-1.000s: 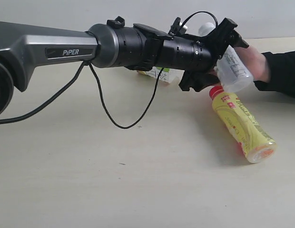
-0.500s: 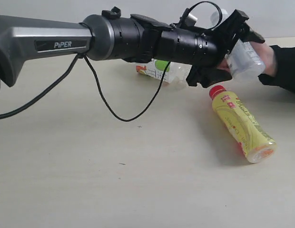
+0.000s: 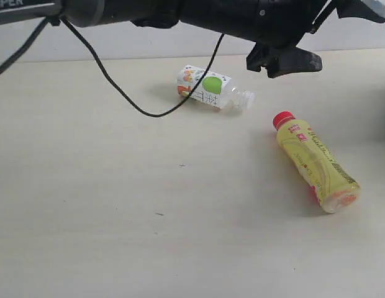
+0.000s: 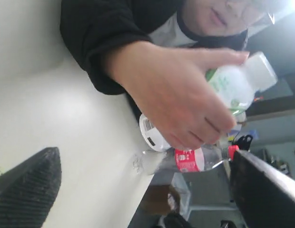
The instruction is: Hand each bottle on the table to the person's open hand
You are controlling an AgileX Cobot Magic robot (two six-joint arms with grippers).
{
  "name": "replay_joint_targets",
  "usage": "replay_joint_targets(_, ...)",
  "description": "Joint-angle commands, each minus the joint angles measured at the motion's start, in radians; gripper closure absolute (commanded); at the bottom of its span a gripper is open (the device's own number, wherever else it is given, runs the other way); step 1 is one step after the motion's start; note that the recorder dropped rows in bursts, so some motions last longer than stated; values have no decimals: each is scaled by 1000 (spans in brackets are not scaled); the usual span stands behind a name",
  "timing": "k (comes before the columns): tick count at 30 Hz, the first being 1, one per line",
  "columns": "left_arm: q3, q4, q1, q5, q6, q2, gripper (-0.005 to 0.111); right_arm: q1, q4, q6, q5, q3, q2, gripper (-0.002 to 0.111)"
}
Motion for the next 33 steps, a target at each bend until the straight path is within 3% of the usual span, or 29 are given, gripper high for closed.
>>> replay_joint_targets(1,-4,156,3,77,10,-76,28,-6,-8,-7,-5,5,-5,108)
replay_joint_targets(8,-4,361,3,236,10,-167,73,-6,-8,-7,-5,5,-5,108)
replay_joint_targets(12,-4,455,3,341,10,-205,106,-6,-8,-7,-5,5,-5,108)
replay_joint_targets(17,-3,540,3,422,7,-231,107,-6,-8,-7,-5,5,-5,108)
replay_joint_targets(24,91,640,1,407,9,-297,107,-6,-8,-7,-5,5,-5,108)
replay_joint_targets(29,280,696,1,230,66,-421,107,-6,-8,-7,-5,5,-5,108)
replay_joint_targets(33,518,625,1,6,219,-576,107,-6,-8,-7,-5,5,-5,108)
